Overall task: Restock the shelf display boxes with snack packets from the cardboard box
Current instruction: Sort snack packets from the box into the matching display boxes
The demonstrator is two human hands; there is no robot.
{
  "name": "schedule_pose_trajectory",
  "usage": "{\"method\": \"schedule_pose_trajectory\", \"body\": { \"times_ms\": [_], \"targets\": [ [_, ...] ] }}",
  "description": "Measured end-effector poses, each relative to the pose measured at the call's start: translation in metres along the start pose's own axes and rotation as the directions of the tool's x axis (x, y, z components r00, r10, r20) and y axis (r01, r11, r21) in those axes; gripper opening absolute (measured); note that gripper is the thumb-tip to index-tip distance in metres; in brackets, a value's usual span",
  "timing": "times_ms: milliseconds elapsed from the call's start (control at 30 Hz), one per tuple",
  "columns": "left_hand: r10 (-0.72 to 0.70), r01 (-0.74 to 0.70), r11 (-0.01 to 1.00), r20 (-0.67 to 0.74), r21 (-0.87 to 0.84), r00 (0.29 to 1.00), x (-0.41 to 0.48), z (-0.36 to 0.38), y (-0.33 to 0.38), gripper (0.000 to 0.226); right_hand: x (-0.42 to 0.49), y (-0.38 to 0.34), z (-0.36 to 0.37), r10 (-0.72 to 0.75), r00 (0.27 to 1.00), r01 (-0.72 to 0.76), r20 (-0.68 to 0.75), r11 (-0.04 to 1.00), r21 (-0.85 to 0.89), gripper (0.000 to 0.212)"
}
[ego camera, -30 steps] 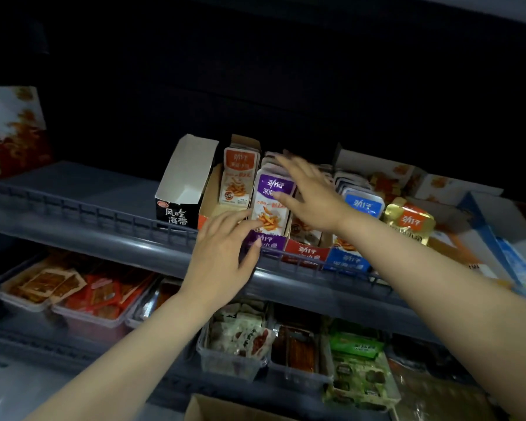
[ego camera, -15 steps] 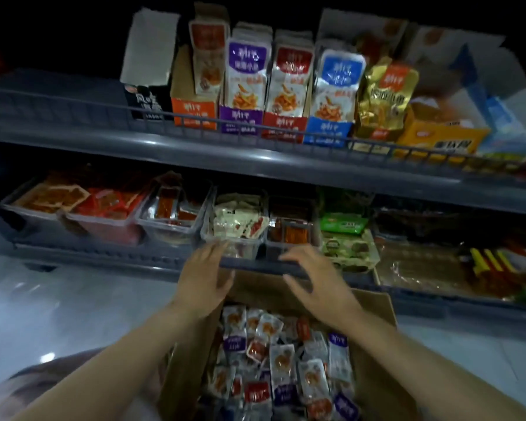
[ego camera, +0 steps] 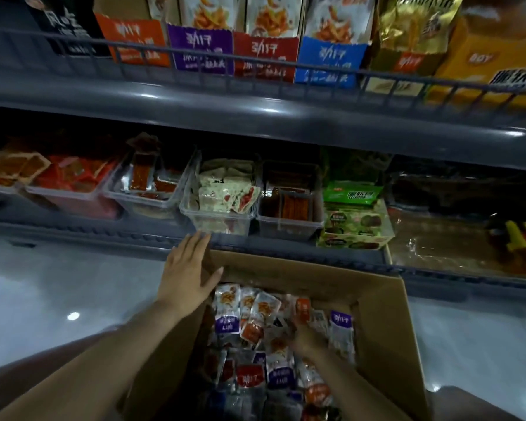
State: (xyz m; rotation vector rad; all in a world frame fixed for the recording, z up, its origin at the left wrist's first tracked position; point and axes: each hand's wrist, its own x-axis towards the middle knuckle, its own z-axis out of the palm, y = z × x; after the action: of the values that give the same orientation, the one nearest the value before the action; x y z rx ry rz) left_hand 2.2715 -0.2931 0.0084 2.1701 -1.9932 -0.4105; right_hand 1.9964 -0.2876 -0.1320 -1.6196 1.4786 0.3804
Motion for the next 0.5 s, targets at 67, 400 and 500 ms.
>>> {"method": "schedule_pose_trajectory", "body": {
  "times_ms": [67,400,500],
  "targets": [
    [-0.017,0.017,1.0,0.028,0.003,0.999,0.009,0.004,-0.009,0.085,0.008,-0.008,0.003,-0.034,0.998,0.024,0.046,0.981,0.193,0.015],
    [0.012,-0.016,0.994,0.037,0.112,0.999,0.014,0.019,-0.021,0.087,0.06,-0.032,-0.001,0.208,0.961,-0.039,-0.182,0.753,0.657,0.018],
    [0.01,-0.014,0.994,0.045,0.106,0.999,0.014,0.018,-0.02,0.087,0.069,-0.044,0.007,0.263,0.952,-0.125,-0.156,0.8,0.586,0.049]
  ]
}}
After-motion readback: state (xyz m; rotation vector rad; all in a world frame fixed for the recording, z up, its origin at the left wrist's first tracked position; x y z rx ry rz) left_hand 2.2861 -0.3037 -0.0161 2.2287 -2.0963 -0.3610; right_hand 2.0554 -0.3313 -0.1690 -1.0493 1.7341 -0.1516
